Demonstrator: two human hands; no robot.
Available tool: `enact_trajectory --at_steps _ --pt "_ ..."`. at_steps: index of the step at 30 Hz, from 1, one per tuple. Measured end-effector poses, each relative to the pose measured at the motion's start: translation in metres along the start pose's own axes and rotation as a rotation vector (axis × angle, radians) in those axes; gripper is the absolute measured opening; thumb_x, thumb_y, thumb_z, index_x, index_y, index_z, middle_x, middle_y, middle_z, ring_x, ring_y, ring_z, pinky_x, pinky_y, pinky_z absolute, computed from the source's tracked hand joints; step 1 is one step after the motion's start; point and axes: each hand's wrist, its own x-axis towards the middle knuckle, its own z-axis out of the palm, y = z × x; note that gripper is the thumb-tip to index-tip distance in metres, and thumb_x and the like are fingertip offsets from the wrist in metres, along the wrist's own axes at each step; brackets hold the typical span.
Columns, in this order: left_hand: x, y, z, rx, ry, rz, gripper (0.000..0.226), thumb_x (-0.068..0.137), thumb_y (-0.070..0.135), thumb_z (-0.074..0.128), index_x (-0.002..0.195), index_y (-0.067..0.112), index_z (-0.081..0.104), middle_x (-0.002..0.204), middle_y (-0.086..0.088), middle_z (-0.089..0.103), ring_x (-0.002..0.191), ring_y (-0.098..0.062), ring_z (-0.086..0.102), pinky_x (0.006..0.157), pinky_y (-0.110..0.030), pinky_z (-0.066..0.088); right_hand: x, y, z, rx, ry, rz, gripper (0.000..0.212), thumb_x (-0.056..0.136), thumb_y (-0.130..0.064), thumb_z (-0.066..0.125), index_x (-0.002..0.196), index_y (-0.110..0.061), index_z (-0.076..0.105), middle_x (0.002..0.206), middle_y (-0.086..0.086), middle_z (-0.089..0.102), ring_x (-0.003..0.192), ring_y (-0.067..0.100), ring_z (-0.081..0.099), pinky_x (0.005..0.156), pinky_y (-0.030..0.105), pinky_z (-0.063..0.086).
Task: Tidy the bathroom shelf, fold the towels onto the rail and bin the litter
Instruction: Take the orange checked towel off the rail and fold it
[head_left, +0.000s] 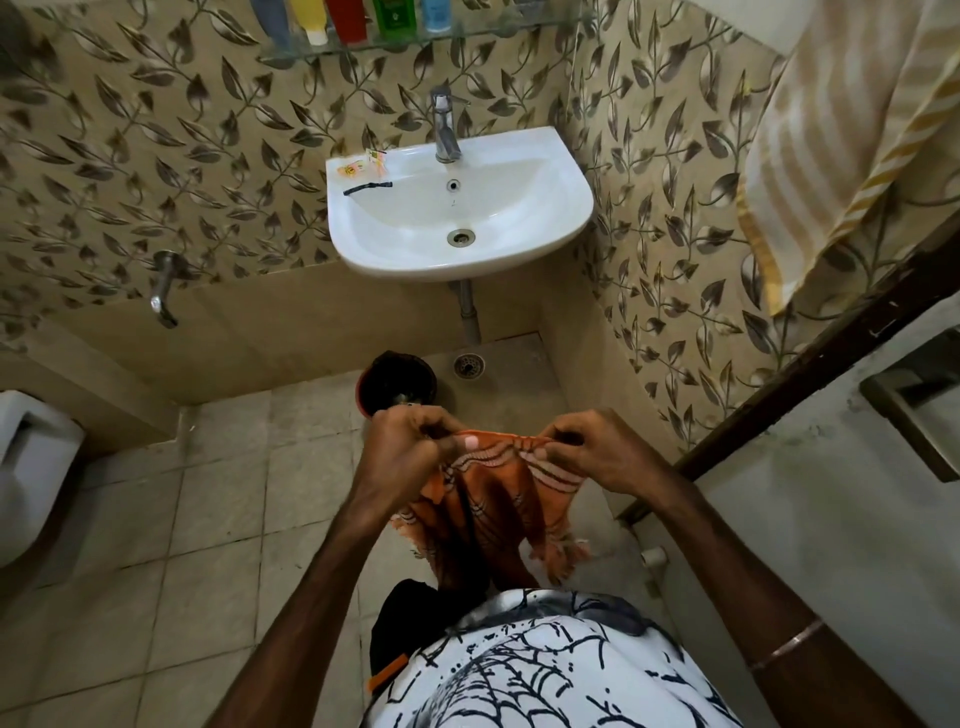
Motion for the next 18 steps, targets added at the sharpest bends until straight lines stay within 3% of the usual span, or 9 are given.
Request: enact_trajectory --at_steps 3,6,8,10,13,18 --pt "0.003 -0.006 -0.009 0.027 -0.003 -0.038 0.013 0.077 0.017 0.083 0.078 0.028 0.076 0.075 0.012 0.075 0.073 0.001 0.07 0.062 -0.011 0.054 -0.004 0.001 -0.004 0.102 0.025 -0.051 0.006 0.092 -0.027 0.071 0.092 -0.03 0.076 0.089 -0.01 0.076 0.085 0.003 0.071 0.082 0.038 0.06" --pt "0.003 -0.006 -0.001 0.048 -0.106 -0.038 0.04 0.072 0.023 0.087 0.109 0.029 0.073 0.108 0.019 0.07 0.091 0.011 0.066 0.076 -0.012 0.055 -0.002 -0.007 -0.002 0.171 0.001 -0.116 0.009 0.09 -0.024 0.073 0.097 -0.023 0.078 0.093 -0.007 0.076 0.09 0.008 0.071 0.085 0.037 0.058" --pt "0.003 -0.002 0.012 0.053 -0.217 0.006 0.056 0.069 0.026 0.088 0.122 0.029 0.069 0.119 0.021 0.066 0.098 0.017 0.062 0.081 -0.01 0.053 0.001 -0.017 0.002 0.173 -0.037 -0.161 0.007 0.089 -0.024 0.074 0.095 -0.024 0.078 0.092 -0.007 0.077 0.089 0.008 0.071 0.084 0.035 0.058" --pt "0.004 0.001 0.023 0.092 -0.267 0.077 0.037 0.074 0.026 0.085 0.109 0.029 0.075 0.105 0.016 0.075 0.09 0.011 0.067 0.078 -0.017 0.057 0.005 -0.025 0.005 0.155 -0.061 -0.181 0.007 0.087 -0.028 0.076 0.093 -0.026 0.079 0.089 -0.009 0.077 0.084 0.007 0.072 0.077 0.031 0.057" --pt "0.004 -0.002 0.025 0.163 -0.207 0.097 0.002 0.083 0.028 0.077 0.085 0.027 0.078 0.076 0.014 0.075 0.072 0.0 0.07 0.066 -0.029 0.057 0.005 -0.024 -0.001 0.096 -0.051 -0.15 0.009 0.085 -0.034 0.078 0.09 -0.026 0.078 0.082 -0.008 0.074 0.075 0.011 0.069 0.065 0.035 0.053" --pt "0.006 -0.008 0.01 0.181 -0.145 0.014 0.004 0.085 0.028 0.076 0.081 0.028 0.077 0.073 0.015 0.074 0.072 -0.002 0.069 0.068 -0.031 0.058 -0.007 -0.003 -0.025 0.162 -0.06 -0.072 0.008 0.086 -0.029 0.077 0.094 -0.029 0.075 0.088 -0.005 0.075 0.079 0.011 0.071 0.073 0.041 0.061"
